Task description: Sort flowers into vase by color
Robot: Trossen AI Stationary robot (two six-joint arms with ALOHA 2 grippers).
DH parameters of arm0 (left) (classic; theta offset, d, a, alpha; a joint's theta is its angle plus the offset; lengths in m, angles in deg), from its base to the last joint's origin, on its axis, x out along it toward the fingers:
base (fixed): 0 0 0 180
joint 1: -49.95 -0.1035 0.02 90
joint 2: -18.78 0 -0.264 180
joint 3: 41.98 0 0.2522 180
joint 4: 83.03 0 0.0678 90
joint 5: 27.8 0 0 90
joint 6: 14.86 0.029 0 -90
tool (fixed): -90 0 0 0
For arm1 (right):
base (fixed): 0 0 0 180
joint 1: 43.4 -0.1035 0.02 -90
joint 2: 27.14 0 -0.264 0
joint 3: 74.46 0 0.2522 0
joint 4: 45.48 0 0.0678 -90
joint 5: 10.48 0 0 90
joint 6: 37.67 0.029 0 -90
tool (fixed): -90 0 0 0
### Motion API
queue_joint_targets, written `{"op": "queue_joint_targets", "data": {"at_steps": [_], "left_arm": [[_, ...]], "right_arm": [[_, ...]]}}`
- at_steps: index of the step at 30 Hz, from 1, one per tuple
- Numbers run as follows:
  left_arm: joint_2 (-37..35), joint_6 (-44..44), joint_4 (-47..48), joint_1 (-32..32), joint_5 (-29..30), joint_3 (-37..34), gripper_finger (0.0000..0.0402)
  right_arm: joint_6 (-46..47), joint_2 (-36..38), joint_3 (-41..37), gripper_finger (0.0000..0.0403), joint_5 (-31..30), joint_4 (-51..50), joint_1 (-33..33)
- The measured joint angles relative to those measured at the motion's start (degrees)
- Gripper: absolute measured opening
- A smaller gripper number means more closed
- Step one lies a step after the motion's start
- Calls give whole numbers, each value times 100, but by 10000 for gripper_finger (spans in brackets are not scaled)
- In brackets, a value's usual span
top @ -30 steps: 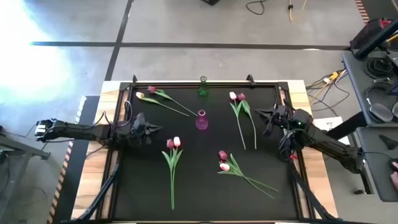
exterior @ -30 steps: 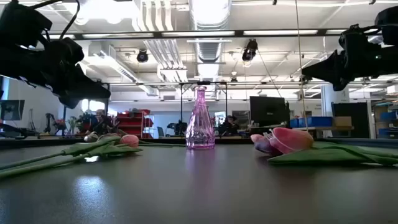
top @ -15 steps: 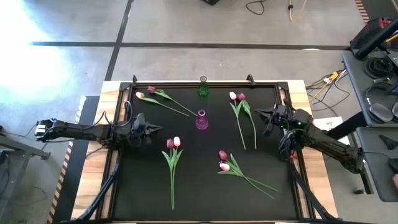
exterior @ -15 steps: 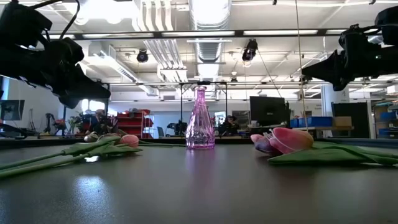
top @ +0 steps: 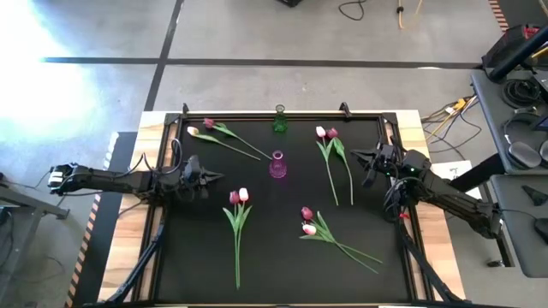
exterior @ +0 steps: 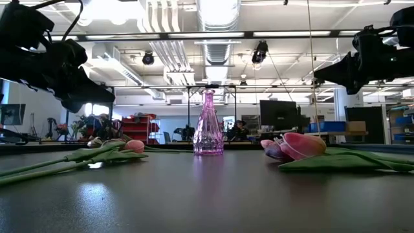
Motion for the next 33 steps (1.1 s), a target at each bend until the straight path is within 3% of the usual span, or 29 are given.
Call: {"op": "queue_joint_targets", "data": {"at_steps": [23, 26, 31, 33], "left_arm": [[1, 0, -6, 0, 0, 0, 0], [0, 2, -38, 0, 0, 0, 0], [1, 3, -229, 0, 1, 0, 0], [0, 2, -355, 0, 1, 0, 0]], "right_arm": [[92, -1, 2, 9, 2, 1, -2], [697, -1, 1, 9, 15, 60, -1], [2752, -2, -1, 9, -40, 543, 0], [2846, -1, -1, 9, -553, 827, 0]]}}
